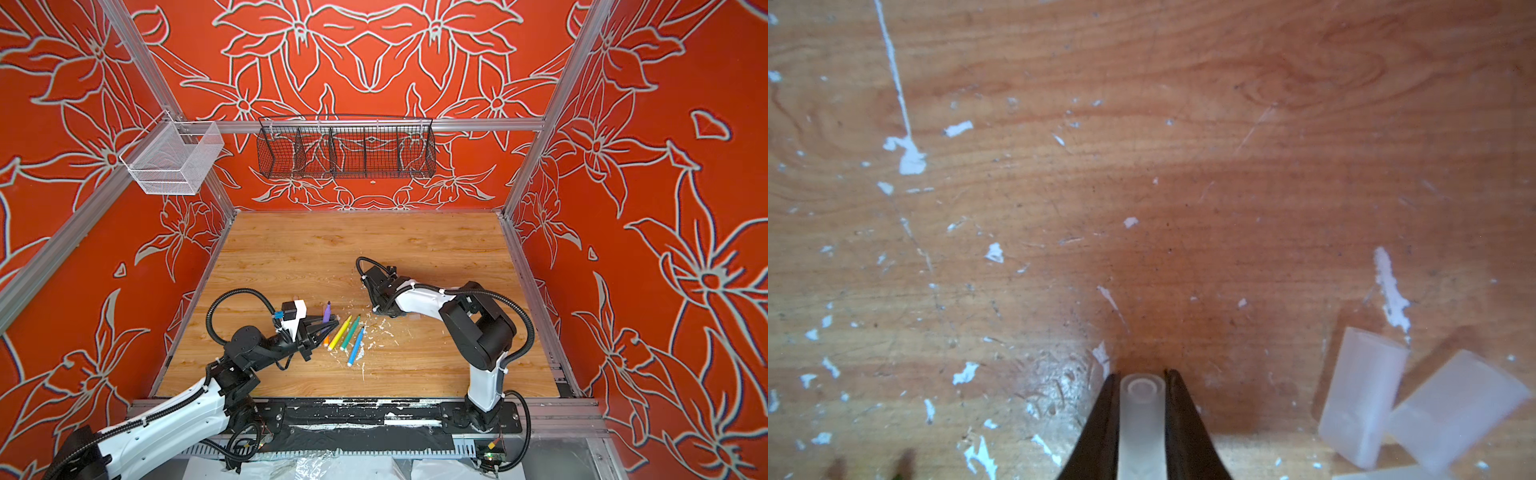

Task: Insert pens into pen caps
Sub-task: Pick up the pen cap from the center of the table.

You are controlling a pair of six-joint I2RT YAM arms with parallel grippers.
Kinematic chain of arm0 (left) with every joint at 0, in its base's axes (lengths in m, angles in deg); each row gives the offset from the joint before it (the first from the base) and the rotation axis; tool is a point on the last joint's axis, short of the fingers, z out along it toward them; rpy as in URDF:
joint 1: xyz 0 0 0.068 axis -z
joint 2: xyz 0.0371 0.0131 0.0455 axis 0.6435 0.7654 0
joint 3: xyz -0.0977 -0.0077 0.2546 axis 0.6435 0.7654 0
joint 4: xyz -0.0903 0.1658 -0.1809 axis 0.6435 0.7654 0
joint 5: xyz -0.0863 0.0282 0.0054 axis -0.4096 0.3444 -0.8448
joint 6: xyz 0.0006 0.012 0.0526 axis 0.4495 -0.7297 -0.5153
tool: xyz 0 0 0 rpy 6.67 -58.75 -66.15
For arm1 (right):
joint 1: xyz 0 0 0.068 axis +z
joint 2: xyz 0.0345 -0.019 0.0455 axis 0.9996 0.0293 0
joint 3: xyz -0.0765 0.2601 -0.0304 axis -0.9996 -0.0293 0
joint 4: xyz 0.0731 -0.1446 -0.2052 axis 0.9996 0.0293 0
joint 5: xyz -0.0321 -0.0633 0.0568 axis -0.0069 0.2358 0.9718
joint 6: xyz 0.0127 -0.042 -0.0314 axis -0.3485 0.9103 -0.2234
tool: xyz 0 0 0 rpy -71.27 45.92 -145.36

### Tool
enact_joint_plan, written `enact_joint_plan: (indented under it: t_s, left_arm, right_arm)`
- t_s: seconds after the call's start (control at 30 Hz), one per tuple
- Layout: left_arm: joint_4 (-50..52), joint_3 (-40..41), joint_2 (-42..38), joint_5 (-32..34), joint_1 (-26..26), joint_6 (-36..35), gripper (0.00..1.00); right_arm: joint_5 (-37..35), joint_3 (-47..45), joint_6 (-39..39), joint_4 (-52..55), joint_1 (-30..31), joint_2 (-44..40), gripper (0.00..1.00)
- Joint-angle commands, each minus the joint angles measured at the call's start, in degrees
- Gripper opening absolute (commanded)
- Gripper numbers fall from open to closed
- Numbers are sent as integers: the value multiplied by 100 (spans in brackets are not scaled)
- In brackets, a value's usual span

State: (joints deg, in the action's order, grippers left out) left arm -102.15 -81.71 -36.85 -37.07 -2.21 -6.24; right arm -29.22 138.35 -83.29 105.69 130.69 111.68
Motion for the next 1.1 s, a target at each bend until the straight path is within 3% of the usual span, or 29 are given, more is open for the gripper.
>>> enact_joint_plan:
  t_s: [0.0,0.3,0.57,0.73,0.83,0.93,1.07]
  left_arm:
    - [-45,48,-12,9,21,-61,0]
    - [97,-87,228,8,21,-11,0]
    - [916,-786,1175,450,21,342,0]
    - [1066,-1223,1814,160,21,677,0]
    - [1084,-1375,2108,415,22,1291,0]
    - [1712,-1686,2236,1004,21,2049,0]
    - [2058,-1997,2468,814,15,2156,0]
  right_arm:
    - [180,-14,-22,140,-18,230,20]
    - [332,-123,-39,87,-19,-278,18]
    - [211,-754,-270,-487,-24,-1665,17]
    - [77,-1036,-441,-870,-11,-2453,17]
    - [31,-1281,-576,-1354,-2,-2937,18]
    - [128,-1779,-743,-2274,0,-3486,18]
    - [54,-2267,-849,-3195,33,-4124,18]
